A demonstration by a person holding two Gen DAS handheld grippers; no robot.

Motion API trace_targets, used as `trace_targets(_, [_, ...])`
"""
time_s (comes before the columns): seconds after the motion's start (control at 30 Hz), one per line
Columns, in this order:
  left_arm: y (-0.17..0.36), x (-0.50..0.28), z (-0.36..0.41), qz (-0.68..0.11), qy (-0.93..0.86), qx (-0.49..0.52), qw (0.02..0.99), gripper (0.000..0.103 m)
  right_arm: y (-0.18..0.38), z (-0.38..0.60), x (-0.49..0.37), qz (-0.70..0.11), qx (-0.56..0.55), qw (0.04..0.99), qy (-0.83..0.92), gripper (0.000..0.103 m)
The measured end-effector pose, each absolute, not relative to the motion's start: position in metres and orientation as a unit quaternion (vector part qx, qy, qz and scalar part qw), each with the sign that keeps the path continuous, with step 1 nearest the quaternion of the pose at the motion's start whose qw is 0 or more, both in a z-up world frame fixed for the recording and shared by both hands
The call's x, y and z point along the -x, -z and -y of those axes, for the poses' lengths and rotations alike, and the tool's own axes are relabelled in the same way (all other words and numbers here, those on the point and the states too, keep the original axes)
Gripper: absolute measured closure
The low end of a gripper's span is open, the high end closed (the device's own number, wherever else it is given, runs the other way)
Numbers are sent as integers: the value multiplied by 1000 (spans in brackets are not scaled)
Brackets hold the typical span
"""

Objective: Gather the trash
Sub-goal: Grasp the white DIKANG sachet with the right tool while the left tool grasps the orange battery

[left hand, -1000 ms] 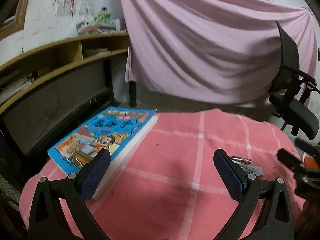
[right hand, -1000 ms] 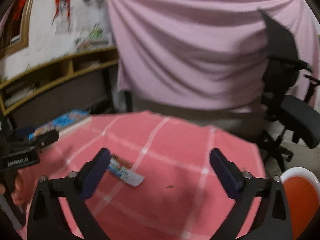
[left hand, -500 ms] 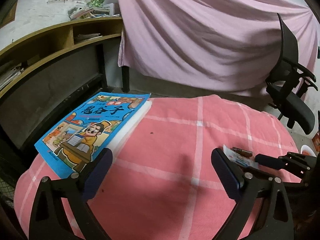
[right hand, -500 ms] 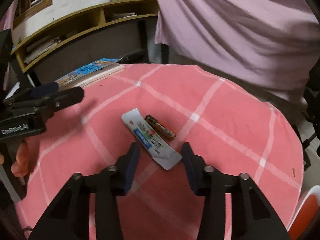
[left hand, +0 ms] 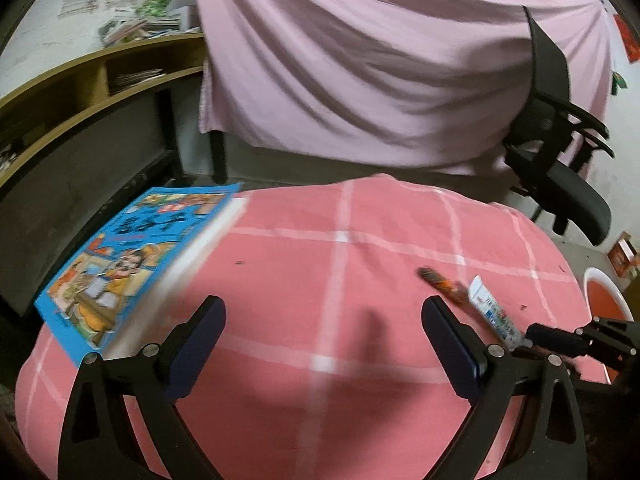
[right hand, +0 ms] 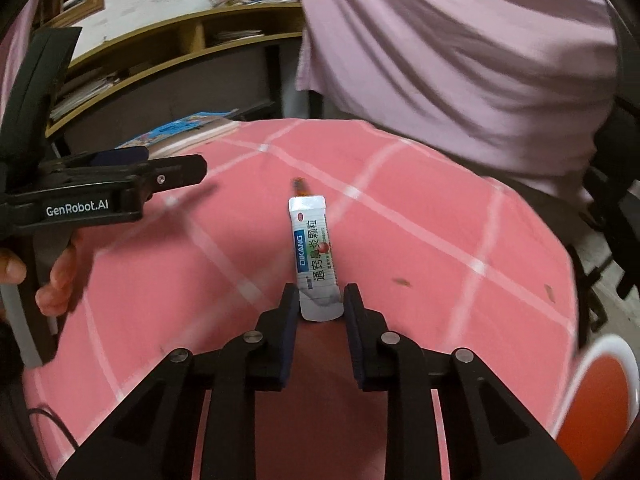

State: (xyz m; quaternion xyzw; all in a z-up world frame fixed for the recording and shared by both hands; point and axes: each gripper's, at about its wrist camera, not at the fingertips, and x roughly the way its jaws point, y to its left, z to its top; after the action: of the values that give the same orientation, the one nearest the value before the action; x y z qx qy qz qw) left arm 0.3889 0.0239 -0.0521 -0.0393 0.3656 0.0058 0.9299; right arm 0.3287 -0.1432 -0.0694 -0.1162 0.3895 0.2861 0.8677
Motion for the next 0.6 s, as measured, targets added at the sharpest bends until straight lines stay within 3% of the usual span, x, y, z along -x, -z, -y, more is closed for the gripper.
trace_targets(0.2, [59,-406,9,-385,37,9,922,8,66,185,-338,-397,69,884,-237,83])
trace_targets(0.27, [63,-413,15,-397,49,10,917,20,67,197,-344,-402,52,886,-224,83])
trace_targets(0.4, [67,-425,28,-409,57,6,911,23,72,218,-352,-407,36,890,-203,83])
trace_targets(0.47, [68,-429,34,-412,63,10,909,34,74,224,-355,-408,29,891,-199,83])
trace_targets(0.6, [73,-441,48,-432,41,-3,901,46,77,229,-356,-404,23,892,-200,83])
